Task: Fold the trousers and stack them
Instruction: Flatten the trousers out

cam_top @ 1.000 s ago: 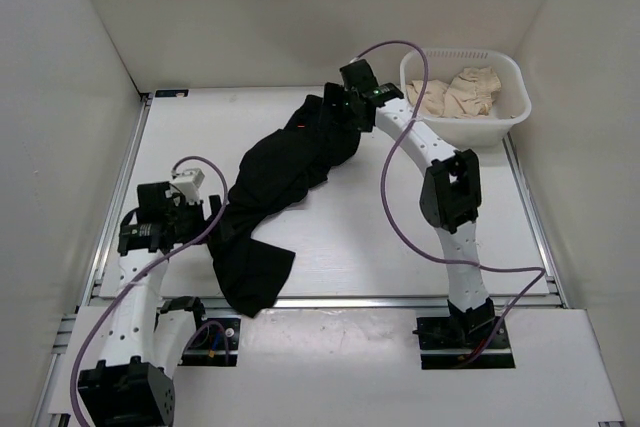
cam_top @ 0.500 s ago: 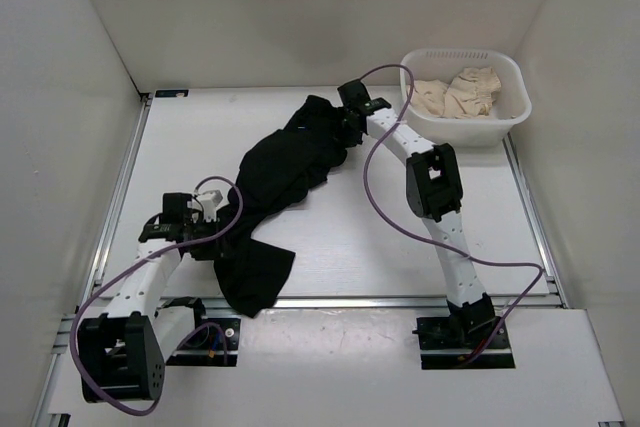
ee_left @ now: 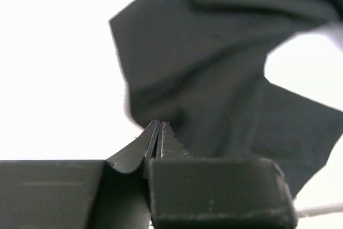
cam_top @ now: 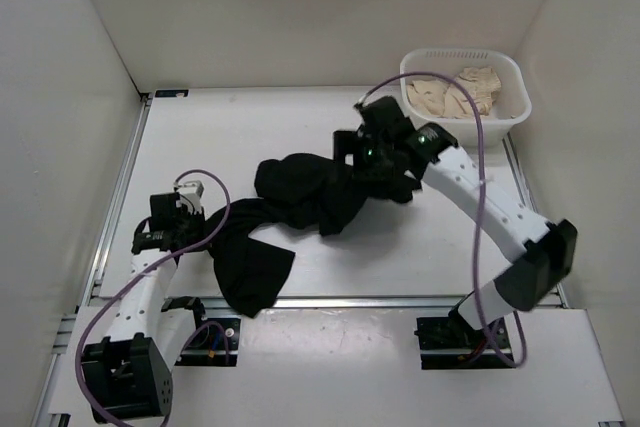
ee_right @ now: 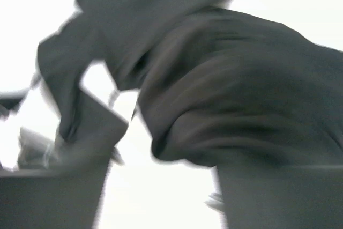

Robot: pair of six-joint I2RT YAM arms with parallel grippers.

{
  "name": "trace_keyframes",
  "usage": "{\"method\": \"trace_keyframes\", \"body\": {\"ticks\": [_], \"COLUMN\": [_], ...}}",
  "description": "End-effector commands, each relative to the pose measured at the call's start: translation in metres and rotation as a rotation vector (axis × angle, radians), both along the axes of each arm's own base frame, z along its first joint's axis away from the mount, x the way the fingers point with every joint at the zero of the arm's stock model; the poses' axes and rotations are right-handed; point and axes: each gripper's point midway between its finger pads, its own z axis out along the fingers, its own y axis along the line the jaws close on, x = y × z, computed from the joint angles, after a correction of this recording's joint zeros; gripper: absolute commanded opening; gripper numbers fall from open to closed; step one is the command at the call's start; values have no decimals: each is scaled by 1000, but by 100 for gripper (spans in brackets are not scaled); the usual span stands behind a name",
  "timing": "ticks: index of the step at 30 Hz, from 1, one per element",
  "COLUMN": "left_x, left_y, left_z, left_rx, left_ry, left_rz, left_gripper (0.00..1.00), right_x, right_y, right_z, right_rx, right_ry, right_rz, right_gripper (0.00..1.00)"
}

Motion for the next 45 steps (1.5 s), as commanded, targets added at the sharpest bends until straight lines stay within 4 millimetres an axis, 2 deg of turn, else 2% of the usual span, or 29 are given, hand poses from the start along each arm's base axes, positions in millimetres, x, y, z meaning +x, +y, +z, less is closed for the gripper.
{"method": "trace_keyframes", "body": {"ticks": [1, 2, 4, 5, 6, 8, 10, 11, 13, 15, 17, 18, 22, 23, 25, 27, 29, 31, 32, 33, 34, 36, 37, 38, 40, 41, 42, 44, 45], "left_x": [38, 49, 62, 74, 78, 79, 70, 62, 38, 17, 4, -7, -5, 3, 1, 1, -1, -7, -10, -15, -15, -12, -11, -8, 2, 18, 29, 60, 90], "left_y": [37, 41, 52, 54, 55, 49, 36, 26, 10, -1, -11, -15, -19, -19, -23, -26, -28, -31, -31, -33, -35, -37, -37, -39, -34, -20, -10, 28, 46], "left_z": [35, 52, 66, 86, 94, 108, 107, 101, 86, 61, 42, 26, 2, -1, -11, -18, -21, -27, -30, -34, -34, -30, -28, -25, -16, -6, 4, 31, 71], "left_rx": [101, 105, 116, 120, 121, 97, 68, 48, 1, -17, -28, -40, -52, -51, -61, -74, -86, -104, -105, -117, -116, -126, -125, -135, -107, -51, -26, 3, 18], "left_ry": [-143, -179, -192, -236, -251, -255, -213, -171, -64, 32, 85, 140, 177, 165, 181, 199, 207, 222, 231, 250, 251, 239, 226, 216, 181, 139, 108, 18, -88], "left_rz": [126, 136, 170, 173, 173, 150, 108, 76, 26, -9, -49, -62, -79, -79, -95, -101, -107, -116, -115, -120, -129, -136, -136, -143, -131, -85, -48, 81, 124], "left_gripper": [14, 14, 14, 14, 14, 14, 43, 62, 90, 100, 100, 100, 100, 100, 100, 100, 100, 100, 83, 74, 62, 21, 14, 14, 14, 14, 14, 14, 14], "right_x": [-105, -110, -98, -94, -79, -79, -76, -80, -94, -102, -112, -117, -131, -131, -127, -121, -113, -118, -116, -118, -118, -109, -104, -86, -59, -24, -13, 16, 39], "right_y": [22, 0, -31, -47, -69, -92, -112, -113, -116, -110, -99, -98, -87, -87, -85, -78, -64, -57, -54, -54, -54, -48, -47, -39, -32, -16, -18, -11, -11], "right_z": [-17, -22, -26, -26, -26, -33, -43, -50, -69, -88, -95, -108, -125, -128, -141, -151, -151, -165, -167, -176, -179, -173, -171, -153, -127, -87, -68, -28, 25], "right_rx": [-15, -113, -183, -175, -179, -149, -150, -145, -156, -130, -69, -58, 1, 0, 0, 4, 30, 32, 31, 15, 6, 13, 1, 8, -7, 23, 5, -10, 12], "right_ry": [200, 194, 153, 114, 85, 90, 111, 142, 203, 248, 290, 312, 375, 367, 358, 373, 371, 441, 452, 484, 501, 491, 482, 433, 347, 236, 217, 111, -9], "right_rz": [300, 258, 115, 47, -59, -181, -256, -265, -258, -245, -213, -201, -119, -109, -100, -72, -26, 13, 31, 44, 42, 61, 66, 79, 98, 113, 107, 121, 97], "right_gripper": [99, 99, 99, 99, 99, 99, 99, 99, 99, 99, 99, 99, 99, 99, 99, 99, 99, 86, 77, 58, 48, 27, 9, 3, 0, 0, 0, 0, 0]}}
